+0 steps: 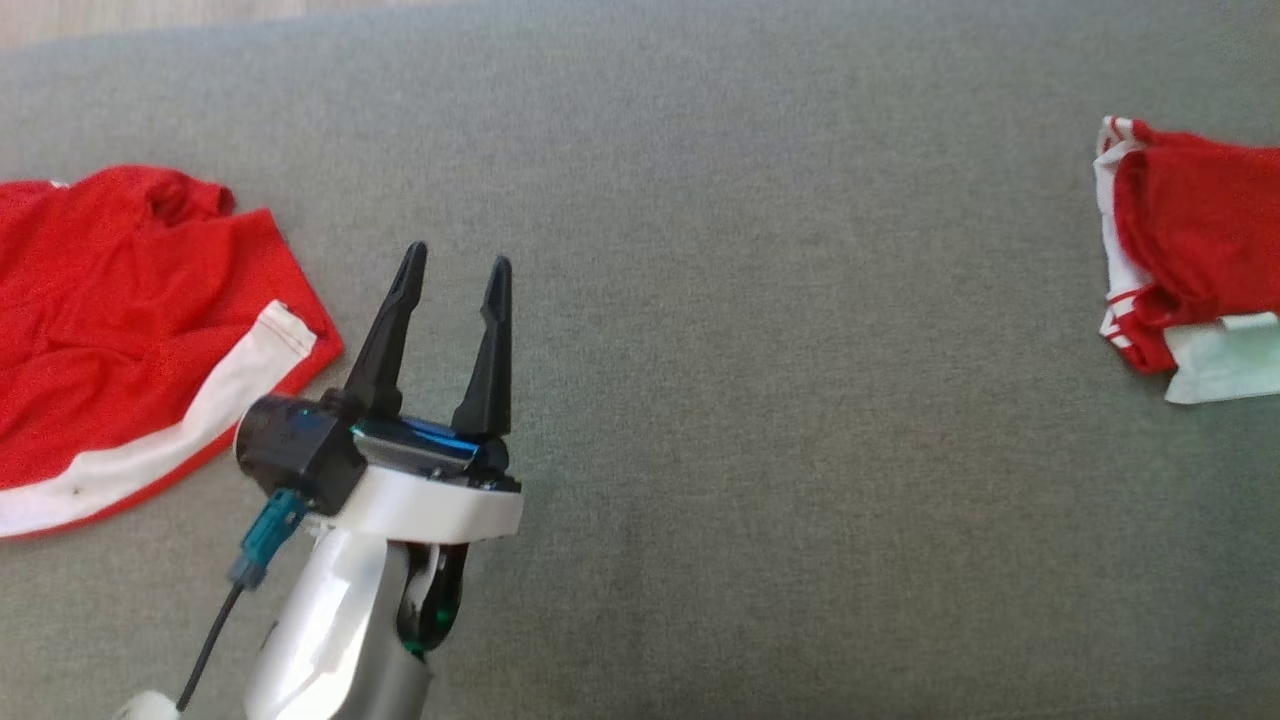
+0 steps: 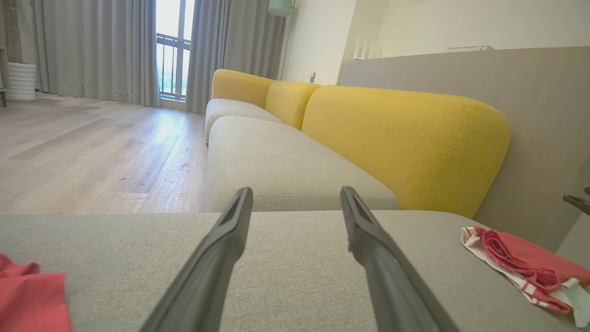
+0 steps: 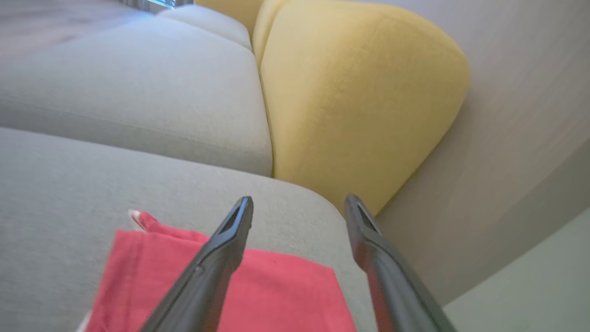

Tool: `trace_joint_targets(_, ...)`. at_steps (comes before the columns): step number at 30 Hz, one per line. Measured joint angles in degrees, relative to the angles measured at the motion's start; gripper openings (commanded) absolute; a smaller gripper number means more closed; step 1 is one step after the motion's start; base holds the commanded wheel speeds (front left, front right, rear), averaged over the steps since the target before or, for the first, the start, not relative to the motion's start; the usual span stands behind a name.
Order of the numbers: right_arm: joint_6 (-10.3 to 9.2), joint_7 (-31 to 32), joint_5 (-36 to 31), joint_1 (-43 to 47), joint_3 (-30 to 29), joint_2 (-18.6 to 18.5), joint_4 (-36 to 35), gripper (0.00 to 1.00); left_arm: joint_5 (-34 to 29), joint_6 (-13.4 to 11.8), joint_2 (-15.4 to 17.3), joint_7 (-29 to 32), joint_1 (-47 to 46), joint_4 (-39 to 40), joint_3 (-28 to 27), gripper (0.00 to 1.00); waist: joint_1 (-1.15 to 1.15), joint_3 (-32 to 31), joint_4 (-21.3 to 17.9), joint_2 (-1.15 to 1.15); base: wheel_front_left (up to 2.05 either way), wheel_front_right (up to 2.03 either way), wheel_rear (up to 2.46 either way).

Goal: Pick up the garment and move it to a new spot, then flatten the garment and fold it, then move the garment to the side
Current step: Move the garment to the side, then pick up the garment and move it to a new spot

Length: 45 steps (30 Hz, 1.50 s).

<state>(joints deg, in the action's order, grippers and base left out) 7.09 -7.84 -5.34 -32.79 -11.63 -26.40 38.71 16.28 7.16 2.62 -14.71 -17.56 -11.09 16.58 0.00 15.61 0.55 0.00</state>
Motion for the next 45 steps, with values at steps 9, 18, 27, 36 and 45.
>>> trace_joint_targets(9, 0.0, 0.79, 6.82, 4.88, 3.05, 12.03, -13.81, 1.0, 1.34, 0.0, -0.01, 0.0, 4.04, 1.1, -3.65, 1.0, -0.01, -5.37, -0.09, 0.0, 0.0, 0.0, 0.0)
trace_joint_targets(18, 0.0, 1.81, 9.48, 14.95, 6.31, 21.29, -24.74, 1.0, 1.74, 0.0, 0.01, 0.0, 8.52, 2.23, -7.14, 1.0, -0.01, -8.88, 1.12, 0.0, 0.0, 0.0, 0.0)
trace_joint_targets(27, 0.0, -2.03, 16.05, 25.96, 10.39, 23.53, -23.01, 1.0, 2.05, -0.08, 0.05, 0.0, 12.84, 2.49, -7.05, 1.0, 0.0, -12.03, 2.15, 0.0, 0.0, 0.0, 0.0)
trace_joint_targets(36, 0.0, -4.64, 17.45, 27.53, 11.36, 23.65, -20.09, 1.0, 2.04, -0.18, 0.1, 0.0, 13.99, 3.25, -6.31, 1.0, 0.0, -12.64, 2.3, 0.0, 0.0, 0.0, 0.0)
trace_joint_targets(45, 0.0, -4.87, 17.44, 27.32, 11.35, 23.65, -19.41, 1.0, 2.04, -0.57, 0.13, 0.0, 14.0, 3.25, -6.3, 1.0, 0.0, -13.0, 2.34, 0.0, 0.0, 0.0, 0.0)
